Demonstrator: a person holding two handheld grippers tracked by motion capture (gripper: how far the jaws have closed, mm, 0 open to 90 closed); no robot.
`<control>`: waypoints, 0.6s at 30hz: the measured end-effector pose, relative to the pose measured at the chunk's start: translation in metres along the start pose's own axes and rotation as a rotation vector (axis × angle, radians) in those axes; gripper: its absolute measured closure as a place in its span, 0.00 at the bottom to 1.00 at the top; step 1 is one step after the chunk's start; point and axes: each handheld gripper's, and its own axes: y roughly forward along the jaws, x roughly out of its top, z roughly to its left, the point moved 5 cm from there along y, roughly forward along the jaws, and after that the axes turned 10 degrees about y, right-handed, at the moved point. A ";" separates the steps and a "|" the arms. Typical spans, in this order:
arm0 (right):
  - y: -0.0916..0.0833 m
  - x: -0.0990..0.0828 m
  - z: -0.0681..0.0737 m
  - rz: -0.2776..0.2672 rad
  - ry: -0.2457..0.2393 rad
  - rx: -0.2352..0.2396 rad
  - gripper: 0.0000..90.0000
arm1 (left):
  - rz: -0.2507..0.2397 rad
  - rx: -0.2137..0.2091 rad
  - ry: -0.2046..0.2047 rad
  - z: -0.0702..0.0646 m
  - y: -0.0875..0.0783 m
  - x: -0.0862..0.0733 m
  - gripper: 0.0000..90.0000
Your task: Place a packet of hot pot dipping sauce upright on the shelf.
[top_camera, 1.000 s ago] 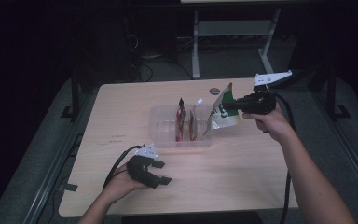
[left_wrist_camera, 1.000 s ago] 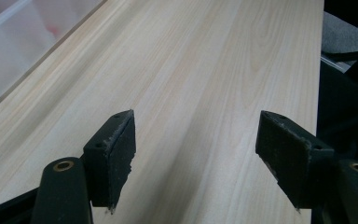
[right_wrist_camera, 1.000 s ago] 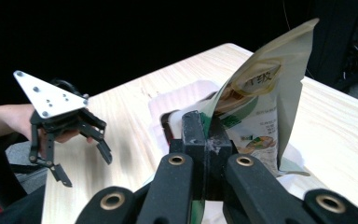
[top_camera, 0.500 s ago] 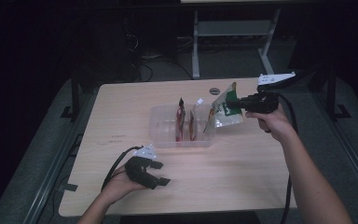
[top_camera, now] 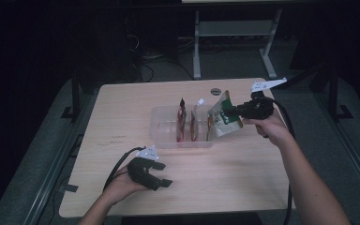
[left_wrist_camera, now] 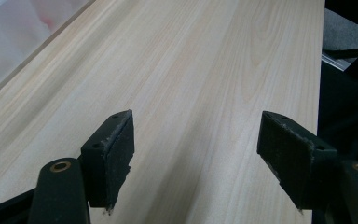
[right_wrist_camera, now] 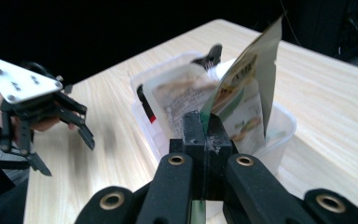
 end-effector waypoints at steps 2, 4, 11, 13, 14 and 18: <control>0.008 -0.004 -0.003 0.007 0.007 -0.009 1.00 | 0.002 0.000 -0.002 0.000 0.000 -0.001 0.30; 0.013 -0.005 -0.005 0.017 0.012 -0.029 1.00 | 0.003 0.000 -0.005 0.000 0.000 -0.001 0.30; 0.011 -0.004 -0.004 -0.006 0.003 -0.066 0.83 | 0.003 -0.002 0.000 0.000 0.001 -0.001 0.30; 0.009 -0.004 -0.004 -0.004 0.003 -0.071 0.80 | 0.003 -0.002 0.001 0.000 0.001 -0.001 0.30; 0.009 -0.005 -0.005 0.000 0.003 -0.087 0.74 | 0.003 -0.002 -0.001 -0.001 0.001 -0.001 0.30; 0.008 -0.011 -0.005 0.005 0.001 -0.124 0.55 | 0.004 -0.004 -0.001 -0.002 0.001 -0.001 0.30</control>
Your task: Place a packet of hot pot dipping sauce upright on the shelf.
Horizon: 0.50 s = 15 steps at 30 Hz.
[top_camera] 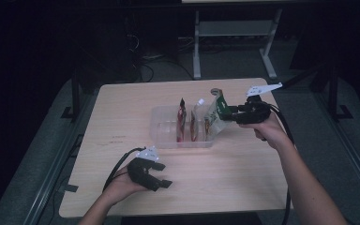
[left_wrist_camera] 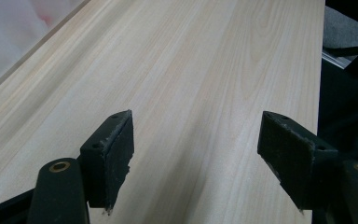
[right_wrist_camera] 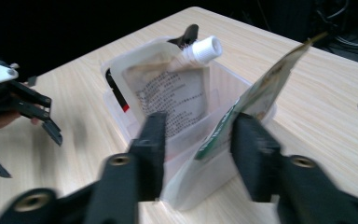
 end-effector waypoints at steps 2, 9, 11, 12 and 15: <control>0.000 -0.003 0.001 0.016 -0.005 -0.026 0.46 | 0.003 0.000 0.001 0.000 0.000 0.000 0.30; -0.002 -0.010 0.005 0.042 -0.037 -0.090 0.32 | 0.003 0.002 0.007 0.000 0.000 -0.001 0.29; -0.004 -0.013 0.006 0.036 -0.032 -0.085 0.31 | 0.004 0.003 0.008 0.001 0.000 -0.001 0.29; -0.004 -0.013 0.006 0.036 -0.032 -0.085 0.31 | 0.004 0.003 0.008 0.001 0.000 -0.001 0.29; -0.004 -0.023 0.006 0.060 -0.042 -0.117 0.29 | 0.008 0.005 0.012 0.001 0.000 -0.002 0.29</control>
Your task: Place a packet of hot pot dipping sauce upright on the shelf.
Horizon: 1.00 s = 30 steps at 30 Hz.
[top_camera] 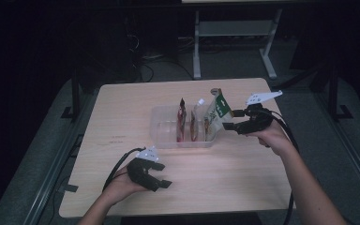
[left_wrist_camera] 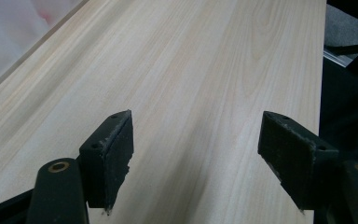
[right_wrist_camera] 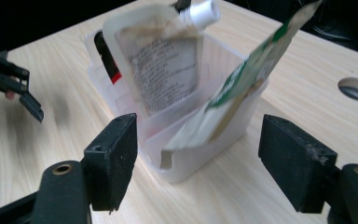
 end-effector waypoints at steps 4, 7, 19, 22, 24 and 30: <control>-0.002 -0.008 0.003 -0.020 -0.007 -0.010 0.30 | 0.008 0.003 0.008 0.000 0.000 -0.001 0.29; -0.004 -0.018 0.006 -0.014 -0.014 -0.016 0.30 | 0.009 0.005 0.013 0.000 0.001 -0.001 0.29; -0.003 -0.061 0.020 0.024 -0.003 -0.032 0.29 | 0.004 0.006 0.014 -0.001 0.003 -0.001 0.29; -0.002 -0.074 0.027 0.045 0.001 -0.020 0.29 | 0.010 0.009 0.015 -0.001 0.003 -0.002 0.29; -0.001 -0.080 0.030 0.051 0.007 -0.008 0.29 | 0.016 0.009 0.016 -0.001 0.004 -0.002 0.29; 0.001 -0.092 0.044 0.065 -0.003 0.032 0.29 | 0.024 0.010 0.035 -0.001 0.006 -0.003 0.29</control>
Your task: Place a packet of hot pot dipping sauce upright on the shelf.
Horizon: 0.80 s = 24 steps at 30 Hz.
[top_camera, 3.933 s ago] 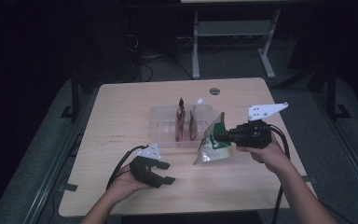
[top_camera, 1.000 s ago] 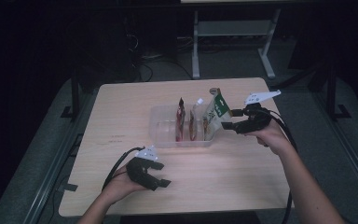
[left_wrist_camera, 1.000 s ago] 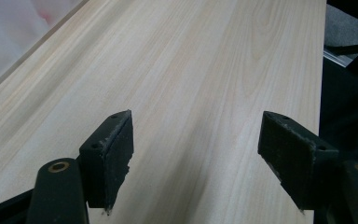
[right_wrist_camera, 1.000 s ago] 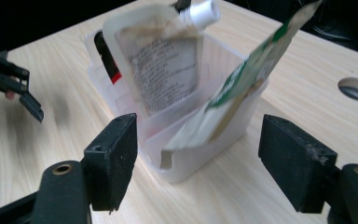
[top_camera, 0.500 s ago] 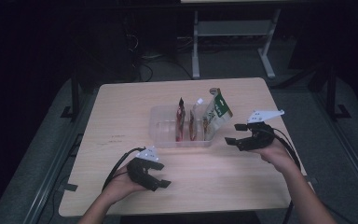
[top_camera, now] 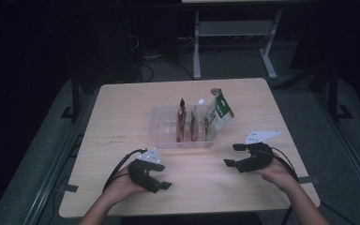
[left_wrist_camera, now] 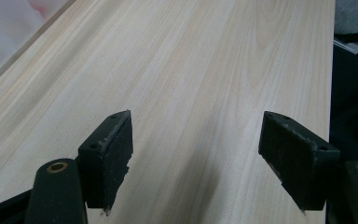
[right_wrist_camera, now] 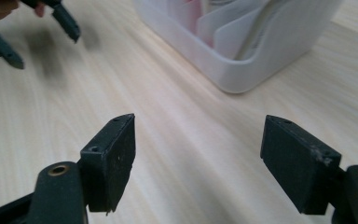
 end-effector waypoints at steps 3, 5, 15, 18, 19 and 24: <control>0.004 -0.002 0.007 0.007 -0.013 0.014 0.29 | 0.007 -0.001 0.004 -0.001 0.001 0.000 0.29; 0.006 -0.003 0.008 0.012 -0.024 0.018 0.29 | 0.012 -0.003 0.009 -0.001 0.002 -0.001 0.28; 0.022 -0.010 0.018 0.076 -0.075 0.039 0.29 | 0.040 -0.006 0.031 -0.001 0.007 -0.003 0.28; 0.024 -0.012 0.019 0.091 -0.075 0.046 0.28 | 0.048 -0.009 0.033 -0.001 0.009 -0.004 0.28; 0.024 -0.013 0.019 0.095 -0.081 0.045 0.28 | 0.049 -0.008 0.038 0.000 0.009 -0.004 0.28; 0.023 -0.014 0.018 0.092 -0.077 0.045 0.28 | 0.049 -0.002 0.046 0.000 0.010 -0.004 0.28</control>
